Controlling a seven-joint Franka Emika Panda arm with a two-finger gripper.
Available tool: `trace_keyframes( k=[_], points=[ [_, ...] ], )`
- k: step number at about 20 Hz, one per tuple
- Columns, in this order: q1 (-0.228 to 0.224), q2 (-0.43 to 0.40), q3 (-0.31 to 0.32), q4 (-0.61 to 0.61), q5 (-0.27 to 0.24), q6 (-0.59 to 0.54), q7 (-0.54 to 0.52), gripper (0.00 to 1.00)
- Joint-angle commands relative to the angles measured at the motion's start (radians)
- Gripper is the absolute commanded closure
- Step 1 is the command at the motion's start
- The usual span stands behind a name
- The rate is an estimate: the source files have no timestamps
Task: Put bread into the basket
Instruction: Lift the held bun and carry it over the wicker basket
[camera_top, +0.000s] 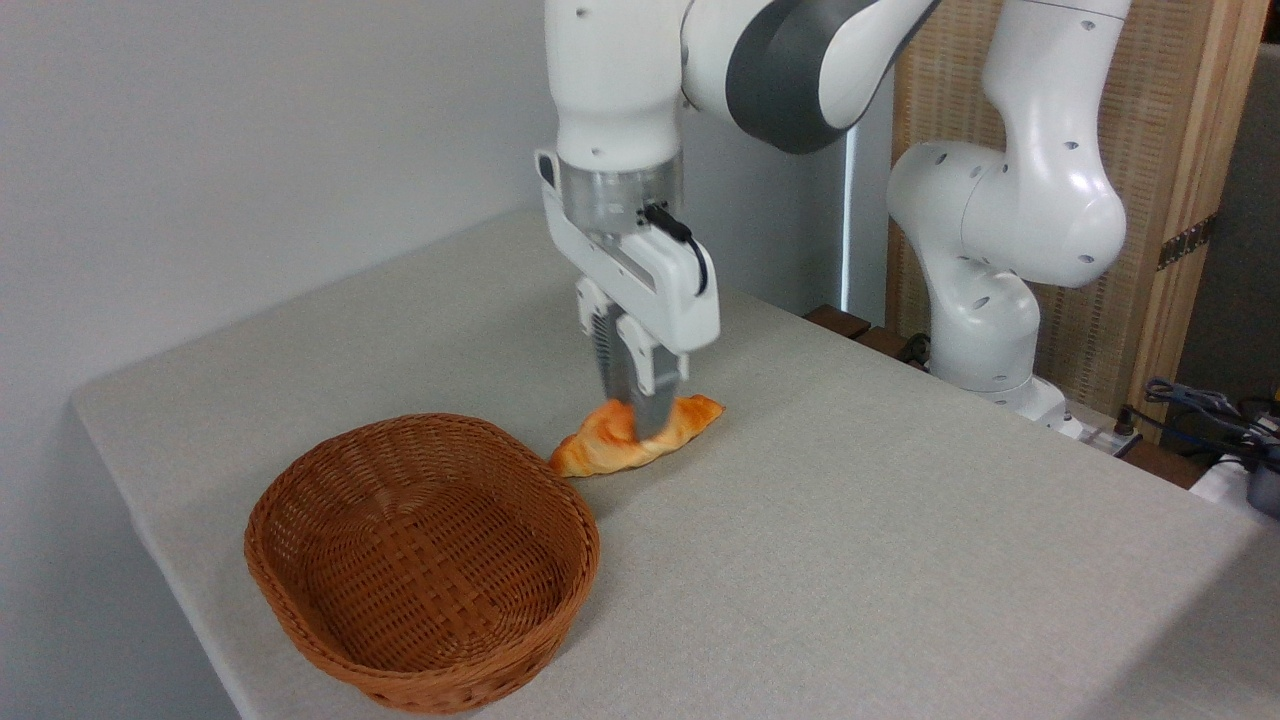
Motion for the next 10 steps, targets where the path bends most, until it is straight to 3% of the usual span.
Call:
trace_keyframes(
  k=[1,6,10],
  points=[
    [-0.020,0.067,0.025,0.106,-0.115,-0.009,0.011,0.71],
    [-0.100,0.139,0.065,0.137,-0.221,0.209,0.008,0.71],
    [-0.161,0.230,0.064,0.137,-0.235,0.412,0.012,0.70]
  ],
)
